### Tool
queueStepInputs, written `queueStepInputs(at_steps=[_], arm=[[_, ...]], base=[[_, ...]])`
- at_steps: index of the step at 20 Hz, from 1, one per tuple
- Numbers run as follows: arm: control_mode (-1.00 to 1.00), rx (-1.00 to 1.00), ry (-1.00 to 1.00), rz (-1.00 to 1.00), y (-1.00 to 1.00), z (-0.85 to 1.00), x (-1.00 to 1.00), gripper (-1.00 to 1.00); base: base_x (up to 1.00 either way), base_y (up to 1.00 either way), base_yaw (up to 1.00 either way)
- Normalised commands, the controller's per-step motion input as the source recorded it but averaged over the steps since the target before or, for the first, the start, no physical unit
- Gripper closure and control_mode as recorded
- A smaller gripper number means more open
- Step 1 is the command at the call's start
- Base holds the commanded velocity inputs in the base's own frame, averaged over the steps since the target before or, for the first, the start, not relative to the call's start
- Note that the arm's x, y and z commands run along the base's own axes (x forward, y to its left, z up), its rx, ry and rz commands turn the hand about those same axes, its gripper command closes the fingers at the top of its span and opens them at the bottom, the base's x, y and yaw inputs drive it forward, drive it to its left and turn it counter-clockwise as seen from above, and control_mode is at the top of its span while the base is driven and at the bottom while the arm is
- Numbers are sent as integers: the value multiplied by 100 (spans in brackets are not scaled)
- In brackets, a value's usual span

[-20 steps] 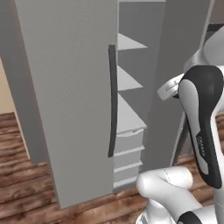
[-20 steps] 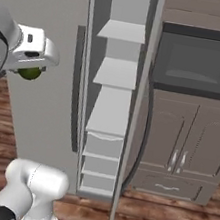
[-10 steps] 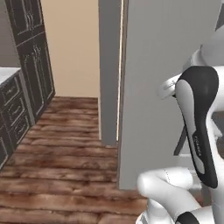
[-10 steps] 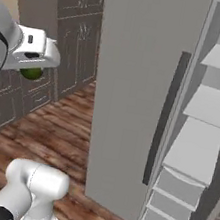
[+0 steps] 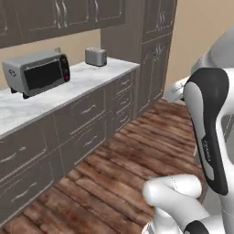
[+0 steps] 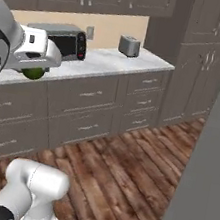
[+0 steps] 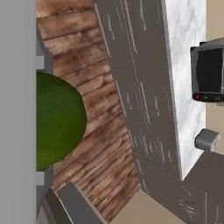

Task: Take the lemon wedge and lime out of the freezer and place them in the tupperware container on the counter. Then put the tupperware containing the vegetables back in the freezer.

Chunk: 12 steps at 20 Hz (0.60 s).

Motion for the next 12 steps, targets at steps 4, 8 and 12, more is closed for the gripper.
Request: queueStepInputs(at_steps=[4,8,12], arm=[[100,0,0,0,0,0,0,100],[100,0,0,0,0,0,0,100],[100,0,0,0,0,0,0,100]], base=[[-8,5,100],[-3,11,100],[41,0,93]])
